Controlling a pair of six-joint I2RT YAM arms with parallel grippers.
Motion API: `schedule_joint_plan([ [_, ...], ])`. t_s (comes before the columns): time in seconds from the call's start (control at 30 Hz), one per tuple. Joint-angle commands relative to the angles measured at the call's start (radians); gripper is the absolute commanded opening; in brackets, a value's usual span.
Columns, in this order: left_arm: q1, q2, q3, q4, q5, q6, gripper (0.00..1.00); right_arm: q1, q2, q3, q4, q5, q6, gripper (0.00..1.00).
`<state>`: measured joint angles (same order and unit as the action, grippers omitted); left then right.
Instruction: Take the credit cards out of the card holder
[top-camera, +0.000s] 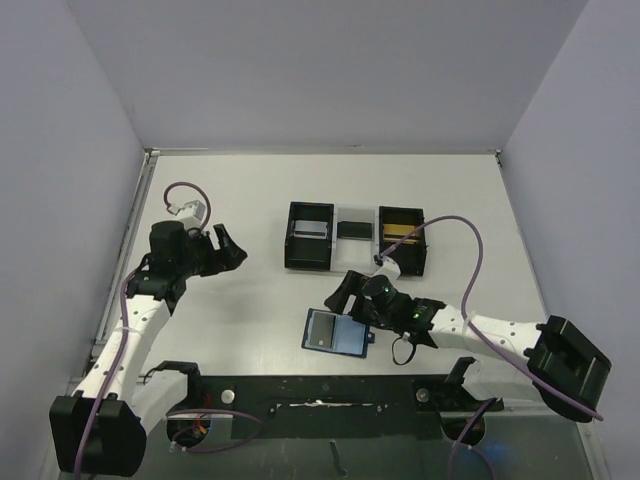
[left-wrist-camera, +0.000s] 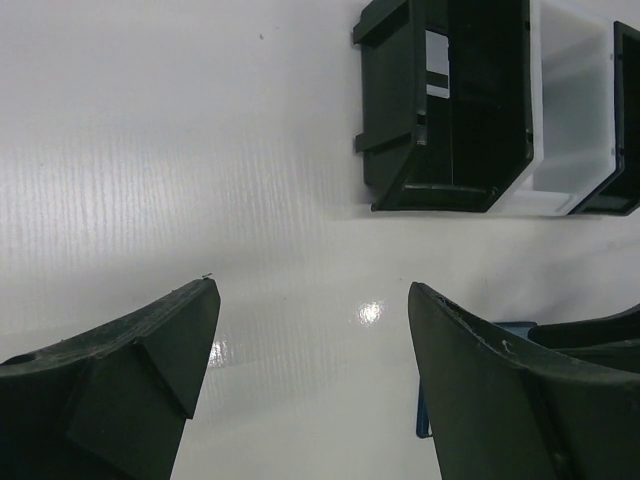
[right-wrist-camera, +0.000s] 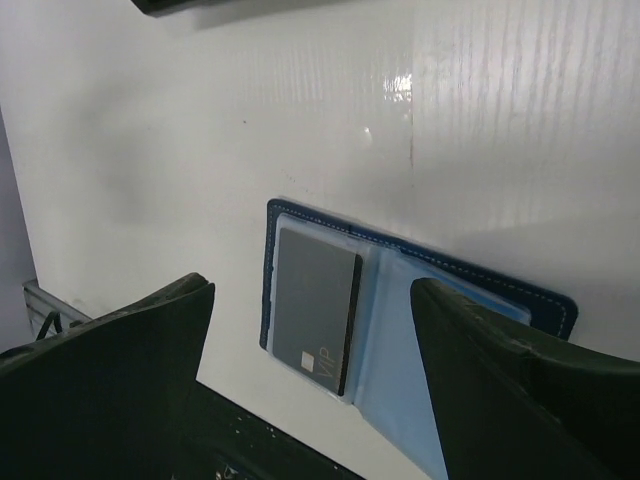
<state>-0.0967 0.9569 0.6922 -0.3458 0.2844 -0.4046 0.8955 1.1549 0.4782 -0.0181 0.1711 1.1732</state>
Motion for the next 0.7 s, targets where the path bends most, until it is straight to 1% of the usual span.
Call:
schedule_joint_plan([
  [0.0, 0.006, 0.02, 0.004, 0.074, 0.088, 0.013, 0.75, 0.044, 0.058, 0.038, 0.045, 0.045, 0.12, 0.79],
  [0.13, 0.002, 0.056, -0.007, 0.109, 0.132, 0.02, 0.74, 0.054, 0.089, 0.02, 0.06, -0.003, 0.183, 0.71],
  [0.23, -0.019, 0.089, -0.004, 0.118, 0.09, 0.042, 0.74, 0.056, 0.091, 0.042, -0.028, -0.029, 0.239, 0.67],
  [0.33, -0.03, 0.104, -0.02, 0.125, 0.064, 0.031, 0.73, 0.051, 0.08, 0.045, -0.069, -0.097, 0.272, 0.66],
  [0.43, -0.102, 0.121, -0.016, 0.117, 0.05, 0.05, 0.73, 0.065, 0.059, 0.036, -0.052, -0.112, 0.262, 0.65],
  [0.5, -0.168, 0.148, 0.001, 0.105, -0.018, 0.065, 0.73, 0.066, 0.064, 0.03, -0.043, -0.113, 0.255, 0.63],
  [0.53, -0.181, 0.168, 0.013, 0.1, 0.003, 0.053, 0.72, 0.066, 0.069, 0.03, -0.036, -0.11, 0.244, 0.6],
  [0.6, -0.2, 0.203, 0.003, 0.13, 0.088, -0.03, 0.68, 0.066, 0.079, 0.031, -0.045, -0.102, 0.253, 0.55],
  [0.63, -0.219, 0.214, -0.004, 0.148, 0.122, -0.055, 0.65, 0.068, 0.084, 0.018, -0.022, -0.101, 0.259, 0.49],
  [0.67, -0.247, 0.222, -0.012, 0.163, 0.121, -0.08, 0.62, 0.066, 0.092, -0.002, 0.019, -0.111, 0.269, 0.43],
])
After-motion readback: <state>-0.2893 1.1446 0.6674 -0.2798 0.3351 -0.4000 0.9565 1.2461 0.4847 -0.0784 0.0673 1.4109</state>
